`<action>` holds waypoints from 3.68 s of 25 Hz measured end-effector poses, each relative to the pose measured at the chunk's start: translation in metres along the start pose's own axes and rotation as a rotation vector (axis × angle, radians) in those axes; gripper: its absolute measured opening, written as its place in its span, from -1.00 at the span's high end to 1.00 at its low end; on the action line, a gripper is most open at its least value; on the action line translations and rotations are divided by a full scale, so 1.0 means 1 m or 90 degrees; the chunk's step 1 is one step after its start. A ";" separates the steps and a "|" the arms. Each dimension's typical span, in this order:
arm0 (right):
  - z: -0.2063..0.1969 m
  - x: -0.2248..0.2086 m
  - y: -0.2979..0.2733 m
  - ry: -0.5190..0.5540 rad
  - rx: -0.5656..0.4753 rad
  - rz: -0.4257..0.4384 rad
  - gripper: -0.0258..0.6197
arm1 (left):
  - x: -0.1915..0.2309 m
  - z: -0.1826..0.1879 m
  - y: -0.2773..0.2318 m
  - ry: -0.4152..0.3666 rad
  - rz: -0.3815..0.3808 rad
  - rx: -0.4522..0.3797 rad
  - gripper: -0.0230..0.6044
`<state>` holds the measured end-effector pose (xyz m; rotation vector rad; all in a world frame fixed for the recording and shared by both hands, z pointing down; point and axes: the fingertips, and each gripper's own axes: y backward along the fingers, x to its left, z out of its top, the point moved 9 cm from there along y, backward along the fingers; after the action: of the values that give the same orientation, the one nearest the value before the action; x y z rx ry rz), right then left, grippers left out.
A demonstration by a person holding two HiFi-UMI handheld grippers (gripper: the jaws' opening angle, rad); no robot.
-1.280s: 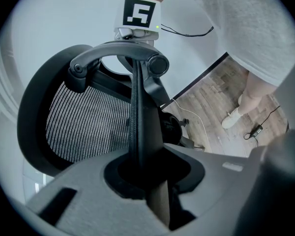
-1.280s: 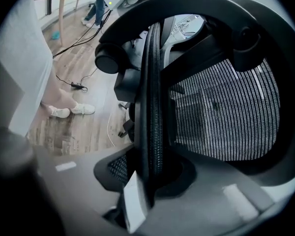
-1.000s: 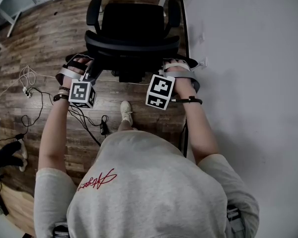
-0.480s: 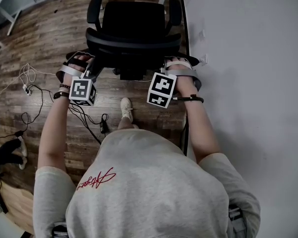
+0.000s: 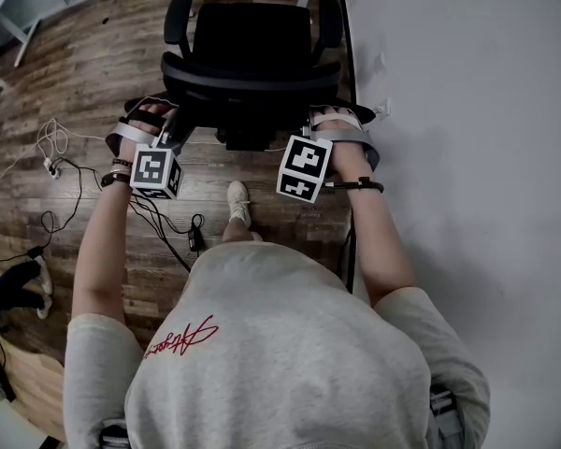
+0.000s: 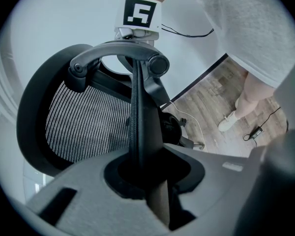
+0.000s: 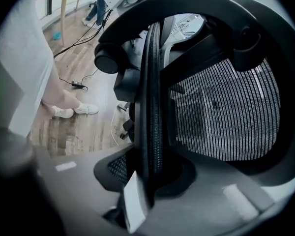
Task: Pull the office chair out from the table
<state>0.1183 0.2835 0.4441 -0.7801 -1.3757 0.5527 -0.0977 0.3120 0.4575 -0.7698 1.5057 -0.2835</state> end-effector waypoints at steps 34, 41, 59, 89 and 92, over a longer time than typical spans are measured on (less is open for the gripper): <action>-0.003 0.007 0.009 0.019 -0.011 -0.049 0.55 | 0.003 0.009 0.005 0.044 -0.016 0.039 0.62; -0.003 0.003 0.013 -0.005 -0.026 0.003 0.29 | 0.010 0.011 0.009 0.078 -0.026 0.072 0.51; -0.009 0.003 0.049 -0.168 -0.091 -0.109 -0.06 | 0.011 0.022 0.051 0.192 0.052 0.050 0.35; -0.023 -0.014 0.167 -0.656 -0.501 -0.247 0.77 | 0.040 0.057 0.158 0.675 0.382 -0.273 0.80; -0.025 -0.013 0.169 -0.684 -0.520 -0.256 0.92 | 0.039 0.061 0.163 0.706 0.386 -0.292 0.87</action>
<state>0.1576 0.3783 0.3063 -0.8196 -2.7738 0.0144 -0.0826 0.4256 0.3206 -0.4453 2.8337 0.1526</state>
